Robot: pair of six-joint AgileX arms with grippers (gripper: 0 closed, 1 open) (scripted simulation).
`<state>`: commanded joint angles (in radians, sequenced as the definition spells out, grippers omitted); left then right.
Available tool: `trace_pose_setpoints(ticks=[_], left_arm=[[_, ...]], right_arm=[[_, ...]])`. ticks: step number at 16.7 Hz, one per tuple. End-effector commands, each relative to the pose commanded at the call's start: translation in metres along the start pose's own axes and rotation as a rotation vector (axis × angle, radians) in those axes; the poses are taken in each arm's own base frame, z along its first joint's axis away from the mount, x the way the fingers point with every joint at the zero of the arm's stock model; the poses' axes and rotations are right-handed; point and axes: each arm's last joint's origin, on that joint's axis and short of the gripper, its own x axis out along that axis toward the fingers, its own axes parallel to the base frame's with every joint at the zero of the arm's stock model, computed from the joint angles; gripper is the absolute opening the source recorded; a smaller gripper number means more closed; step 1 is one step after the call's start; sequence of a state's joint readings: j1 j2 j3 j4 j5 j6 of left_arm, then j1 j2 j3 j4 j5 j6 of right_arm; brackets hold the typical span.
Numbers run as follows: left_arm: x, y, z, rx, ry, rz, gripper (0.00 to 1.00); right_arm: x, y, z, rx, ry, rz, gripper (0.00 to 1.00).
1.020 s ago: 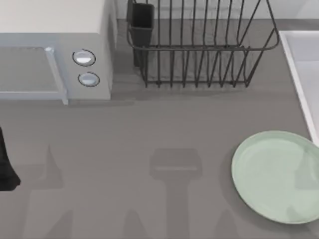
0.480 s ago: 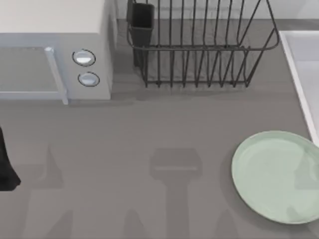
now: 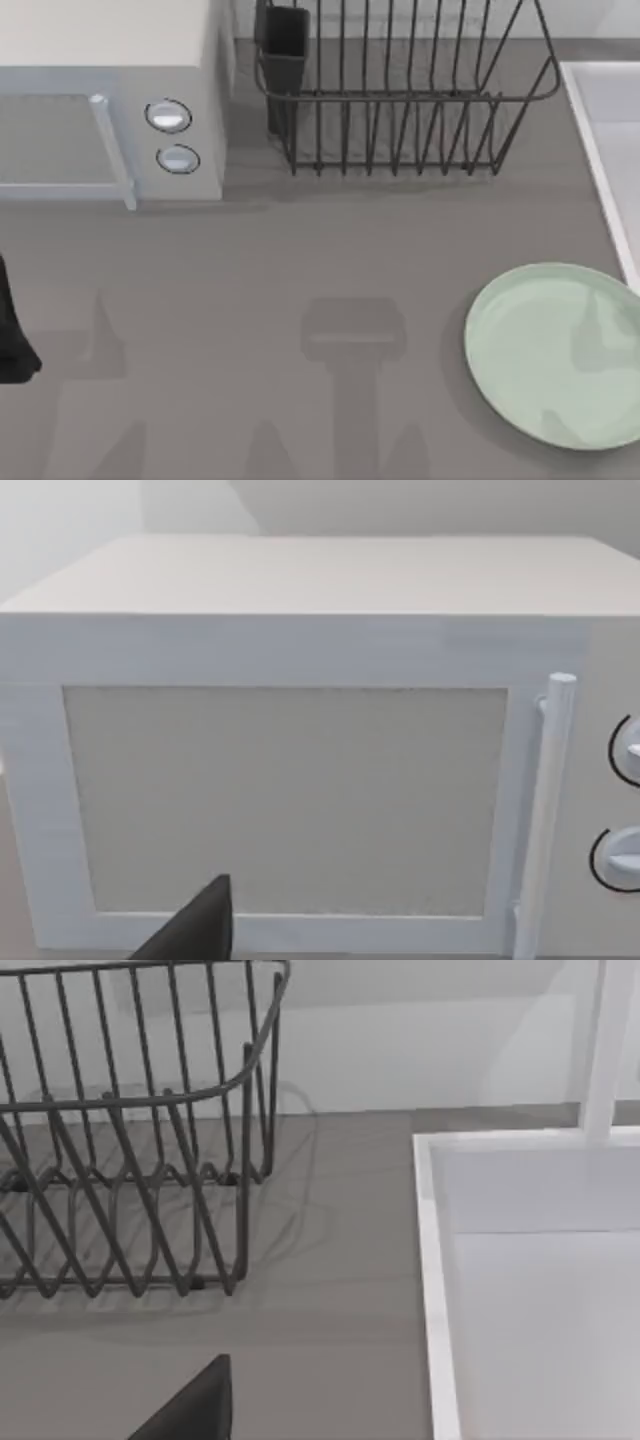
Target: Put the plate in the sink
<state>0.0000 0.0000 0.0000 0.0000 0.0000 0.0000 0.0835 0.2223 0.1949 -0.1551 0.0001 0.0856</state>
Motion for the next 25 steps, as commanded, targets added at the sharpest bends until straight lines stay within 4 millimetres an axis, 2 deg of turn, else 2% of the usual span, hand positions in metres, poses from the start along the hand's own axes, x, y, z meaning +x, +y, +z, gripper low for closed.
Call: trace_pose_setpoints(ticks=[4, 7, 9, 11, 14, 17, 20, 25], left_arm=[[0.000, 0.000, 0.000, 0.000, 0.000, 0.000, 1.00], [0.000, 0.000, 0.000, 0.000, 0.000, 0.000, 1.00], [0.000, 0.000, 0.000, 0.000, 0.000, 0.000, 1.00], [0.000, 0.000, 0.000, 0.000, 0.000, 0.000, 1.00], [0.000, 0.000, 0.000, 0.000, 0.000, 0.000, 1.00], [0.000, 0.000, 0.000, 0.000, 0.000, 0.000, 1.00], [0.000, 0.000, 0.000, 0.000, 0.000, 0.000, 1.00], [0.000, 0.000, 0.000, 0.000, 0.000, 0.000, 1.00]], right_arm=[[0.021, 0.019, 0.037, 0.075, 0.298, 0.062, 1.00], [0.054, 0.043, 0.059, 0.110, 0.569, 0.079, 1.00], [0.082, 0.063, 0.066, 0.116, 0.753, 0.069, 1.00], [0.111, 0.087, 0.065, 0.108, 0.927, 0.043, 1.00], [0.148, 0.122, 0.051, 0.076, 1.148, -0.018, 1.00], [0.173, 0.151, 0.032, 0.036, 1.299, -0.080, 1.00], [0.184, 0.168, 0.020, 0.011, 1.373, -0.118, 1.00], [0.186, 0.170, 0.019, 0.007, 1.383, -0.124, 1.00]])
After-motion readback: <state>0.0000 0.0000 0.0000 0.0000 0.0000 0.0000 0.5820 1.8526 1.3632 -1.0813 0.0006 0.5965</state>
